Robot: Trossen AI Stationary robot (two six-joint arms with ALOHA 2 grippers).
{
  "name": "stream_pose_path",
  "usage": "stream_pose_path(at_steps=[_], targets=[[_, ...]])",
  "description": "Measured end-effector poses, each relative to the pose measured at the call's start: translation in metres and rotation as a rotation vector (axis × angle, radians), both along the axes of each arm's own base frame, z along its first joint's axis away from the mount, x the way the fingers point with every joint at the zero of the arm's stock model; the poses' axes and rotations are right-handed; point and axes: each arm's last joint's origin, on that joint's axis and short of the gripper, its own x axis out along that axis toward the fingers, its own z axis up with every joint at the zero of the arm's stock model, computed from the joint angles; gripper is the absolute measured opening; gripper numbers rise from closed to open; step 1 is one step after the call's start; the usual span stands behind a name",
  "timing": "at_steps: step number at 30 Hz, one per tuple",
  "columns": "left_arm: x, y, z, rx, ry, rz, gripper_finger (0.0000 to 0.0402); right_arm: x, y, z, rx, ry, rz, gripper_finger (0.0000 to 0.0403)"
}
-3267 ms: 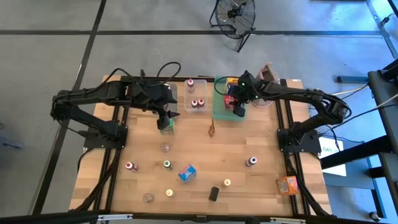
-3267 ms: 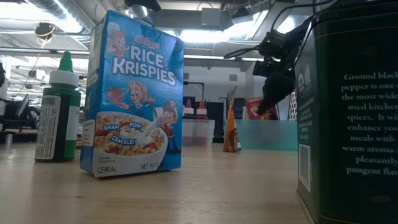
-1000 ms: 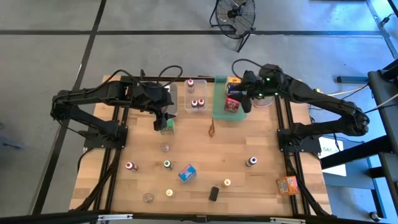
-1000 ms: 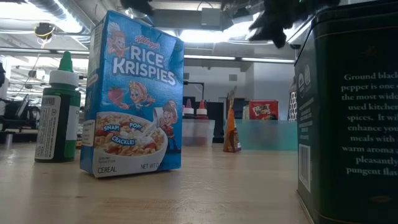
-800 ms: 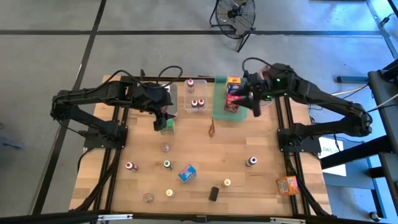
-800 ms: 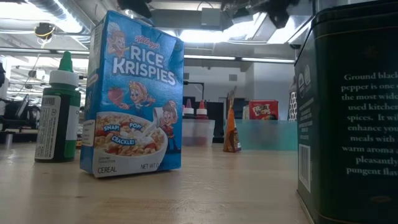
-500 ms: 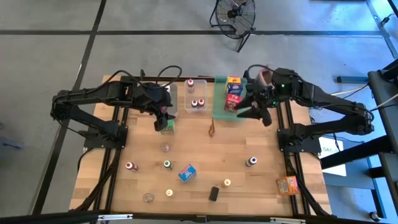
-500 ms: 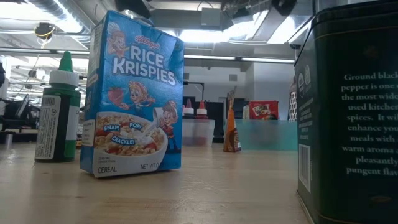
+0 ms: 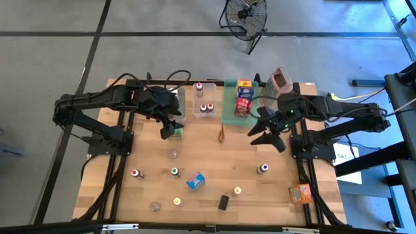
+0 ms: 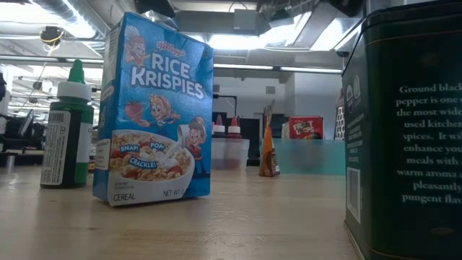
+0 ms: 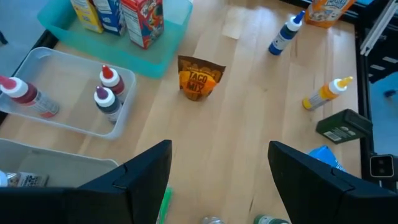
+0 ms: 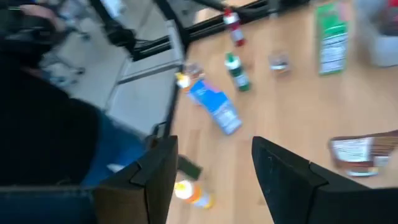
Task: Pick & Place Kitchen Items
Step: Put the brown seasoning pack into the gray bin
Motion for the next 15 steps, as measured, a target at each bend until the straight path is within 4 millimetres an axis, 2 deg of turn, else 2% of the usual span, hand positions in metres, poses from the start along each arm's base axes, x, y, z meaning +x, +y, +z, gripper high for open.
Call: stream_pose_path(at_steps=[4,11,15], targets=[[0.0,0.0,0.0,0.0,0.0,0.0,0.0263,0.004,0.009,-0.001,-0.11,-0.021,-0.12,0.0208],[-0.001,-0.001,-0.001,-0.019,0.016,-0.027,0.0263,0.005,0.02,0.003,-0.196,-0.072,-0.358,0.0208],[-0.003,-0.002,-0.003,-0.03,0.046,-0.08,0.0263,0.015,0.029,-0.005,-0.303,-0.062,-0.469,0.0208]])
